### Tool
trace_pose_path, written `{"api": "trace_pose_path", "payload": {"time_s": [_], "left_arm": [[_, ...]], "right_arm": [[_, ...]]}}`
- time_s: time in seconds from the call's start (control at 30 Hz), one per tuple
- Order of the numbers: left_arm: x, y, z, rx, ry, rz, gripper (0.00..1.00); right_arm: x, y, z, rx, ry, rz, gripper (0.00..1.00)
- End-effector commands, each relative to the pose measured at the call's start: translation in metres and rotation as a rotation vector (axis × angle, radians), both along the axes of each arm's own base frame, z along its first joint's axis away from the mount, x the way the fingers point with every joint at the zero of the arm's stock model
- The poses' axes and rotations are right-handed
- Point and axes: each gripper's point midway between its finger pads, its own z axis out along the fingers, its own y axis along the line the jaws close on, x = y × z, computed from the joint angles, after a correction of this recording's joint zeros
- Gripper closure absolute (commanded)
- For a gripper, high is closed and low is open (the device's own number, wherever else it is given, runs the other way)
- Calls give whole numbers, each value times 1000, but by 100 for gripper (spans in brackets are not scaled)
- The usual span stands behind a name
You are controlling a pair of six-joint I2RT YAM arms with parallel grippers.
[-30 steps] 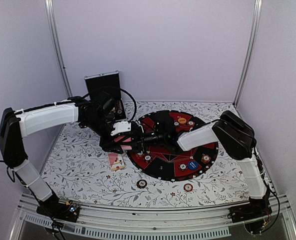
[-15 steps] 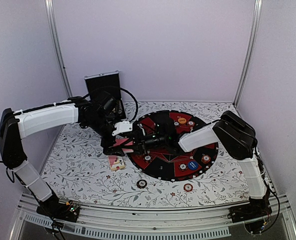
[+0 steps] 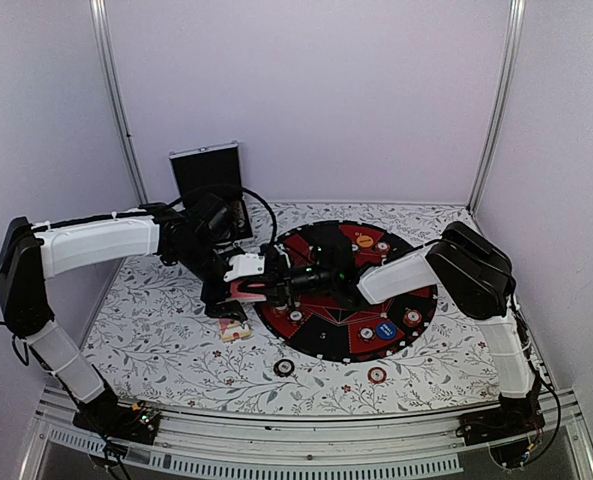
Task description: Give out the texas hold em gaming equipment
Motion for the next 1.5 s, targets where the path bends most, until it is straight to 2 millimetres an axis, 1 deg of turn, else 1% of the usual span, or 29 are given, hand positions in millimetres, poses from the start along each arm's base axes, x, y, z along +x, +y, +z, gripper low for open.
{"api": "trace_pose_path", "payload": {"time_s": [0.0, 0.17, 0.3, 0.5, 0.63, 0.7, 0.8, 0.93, 1.17, 1.23, 1.37, 1.47], "left_arm": [[7, -5, 2, -1, -52, -4, 1], [16, -10, 14, -29, -98, -2, 10], [18, -10, 17, -23, -115, -7, 19], [11, -10, 20, -29, -94, -27, 27], [10, -10, 22, -24, -90, -36, 41], [8, -9, 22, -21, -84, -41, 44], [7, -10, 24, -25, -83, -45, 45], [8, -11, 28, -30, -88, -50, 50], [9, -10, 29, -19, -85, -45, 58], [9, -9, 30, -19, -85, -43, 59], [9, -11, 35, -31, -92, -43, 62], [9, -12, 39, -44, -94, -39, 63]], "right_arm": [[-7, 5, 29, 86, -50, 35, 100], [-6, 6, 18, 60, -26, 36, 100], [-5, 7, 11, 31, -8, 35, 100], [3, 6, -2, -47, -23, 5, 100], [6, 4, -6, -72, -33, -8, 99], [8, 3, -8, -81, -35, -15, 98], [9, 2, -13, -95, -34, -19, 93], [10, 0, -16, -109, -32, -27, 84], [13, -7, -20, -129, -25, -54, 79], [14, -8, -20, -135, -30, -61, 76], [16, -10, -18, -140, -40, -72, 67], [16, -11, -18, -141, -40, -74, 64]]}}
